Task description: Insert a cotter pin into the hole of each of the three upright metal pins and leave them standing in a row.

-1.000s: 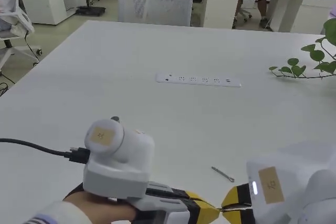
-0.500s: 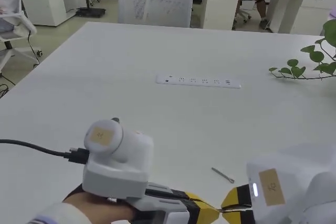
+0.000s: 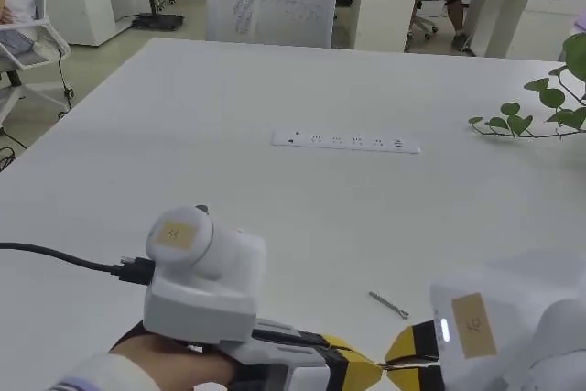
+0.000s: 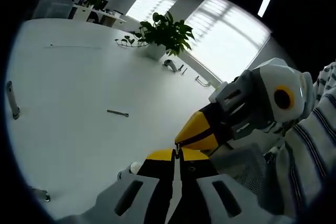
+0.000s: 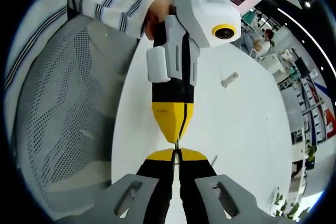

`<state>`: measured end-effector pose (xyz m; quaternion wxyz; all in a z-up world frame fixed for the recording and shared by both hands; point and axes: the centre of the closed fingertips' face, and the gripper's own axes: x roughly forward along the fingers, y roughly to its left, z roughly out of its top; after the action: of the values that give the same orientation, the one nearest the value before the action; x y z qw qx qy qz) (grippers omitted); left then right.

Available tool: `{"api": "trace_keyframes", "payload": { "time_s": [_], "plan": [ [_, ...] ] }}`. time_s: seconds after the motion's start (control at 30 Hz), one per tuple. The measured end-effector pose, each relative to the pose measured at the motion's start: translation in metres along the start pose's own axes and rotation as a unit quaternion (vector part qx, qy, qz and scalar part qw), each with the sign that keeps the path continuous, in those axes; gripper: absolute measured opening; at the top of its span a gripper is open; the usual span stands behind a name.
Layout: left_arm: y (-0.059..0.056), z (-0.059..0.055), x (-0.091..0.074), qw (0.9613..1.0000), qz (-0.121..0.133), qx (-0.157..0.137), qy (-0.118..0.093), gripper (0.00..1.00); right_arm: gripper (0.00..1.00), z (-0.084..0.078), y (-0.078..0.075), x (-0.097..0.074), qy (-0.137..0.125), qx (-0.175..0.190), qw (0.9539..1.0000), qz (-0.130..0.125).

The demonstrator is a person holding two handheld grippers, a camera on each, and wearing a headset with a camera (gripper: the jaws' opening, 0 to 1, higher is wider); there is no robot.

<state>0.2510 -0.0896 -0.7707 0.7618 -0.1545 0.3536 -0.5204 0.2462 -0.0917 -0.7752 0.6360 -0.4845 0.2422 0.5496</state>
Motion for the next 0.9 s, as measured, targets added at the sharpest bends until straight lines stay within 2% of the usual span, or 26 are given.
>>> {"api": "trace_keyframes", "payload": {
  "time_s": [0.1, 0.9],
  "plan": [
    [-0.0003, -0.0007, 0.0002, 1.0000, 0.000, -0.006, 0.002, 0.01, 0.03, 0.0000, 0.0007, -0.0001, 0.000, 0.000, 1.0000, 0.000],
    [-0.0017, 0.0022, -0.0003, 0.9999, 0.007, 0.015, -0.003, 0.00, 0.03, 0.0002, -0.0026, -0.0013, -0.001, 0.001, 1.0000, -0.005]
  ]
}}
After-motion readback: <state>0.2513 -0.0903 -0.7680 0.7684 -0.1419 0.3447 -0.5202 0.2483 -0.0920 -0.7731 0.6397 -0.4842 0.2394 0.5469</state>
